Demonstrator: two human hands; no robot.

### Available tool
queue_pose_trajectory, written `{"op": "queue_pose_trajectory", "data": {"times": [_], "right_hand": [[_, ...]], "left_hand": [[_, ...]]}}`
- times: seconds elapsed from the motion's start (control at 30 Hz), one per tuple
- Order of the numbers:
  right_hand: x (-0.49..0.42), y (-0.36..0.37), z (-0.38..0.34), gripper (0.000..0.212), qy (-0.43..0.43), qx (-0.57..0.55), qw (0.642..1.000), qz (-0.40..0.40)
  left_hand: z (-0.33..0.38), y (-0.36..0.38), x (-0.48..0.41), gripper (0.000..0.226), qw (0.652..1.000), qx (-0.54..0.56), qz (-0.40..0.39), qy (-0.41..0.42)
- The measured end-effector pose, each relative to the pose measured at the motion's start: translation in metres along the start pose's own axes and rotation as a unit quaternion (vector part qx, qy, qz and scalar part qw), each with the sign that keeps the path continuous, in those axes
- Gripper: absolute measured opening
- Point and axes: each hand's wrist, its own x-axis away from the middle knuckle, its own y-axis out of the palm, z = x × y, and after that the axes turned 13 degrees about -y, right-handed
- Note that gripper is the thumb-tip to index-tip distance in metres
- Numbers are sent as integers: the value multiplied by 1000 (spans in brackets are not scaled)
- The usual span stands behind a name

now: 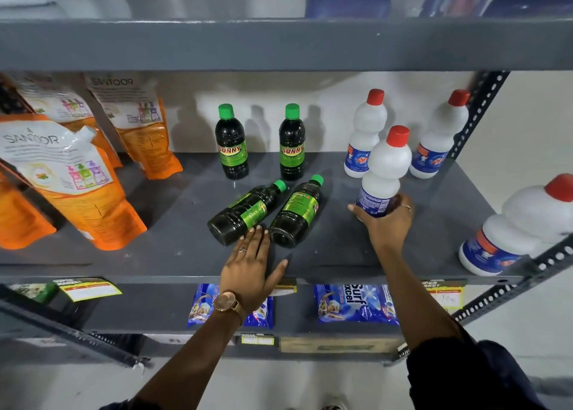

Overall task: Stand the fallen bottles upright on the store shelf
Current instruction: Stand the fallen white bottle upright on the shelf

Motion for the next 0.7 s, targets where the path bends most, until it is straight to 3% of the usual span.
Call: {"op": "queue_pose_trajectory", "data": {"times": [0.2,0.37,0.57,0.7], "right_hand": [[3,-5,4,75,-14,-16,998,-65],[5,-4,-2,79,-22,16,999,-27],[6,-5,2,71,-25,-1,997,-72],[6,-6,0,75,-22,5,999,-37]], "left_hand": [[-1,1,0,80,1000,-3,-1,-1],[-2,2,0,80,1000,-4,-6,-4],[-2,2,0,78,1000,-2,-8,-4],[-2,2,1,78,1000,-1,-6,-7]]}}
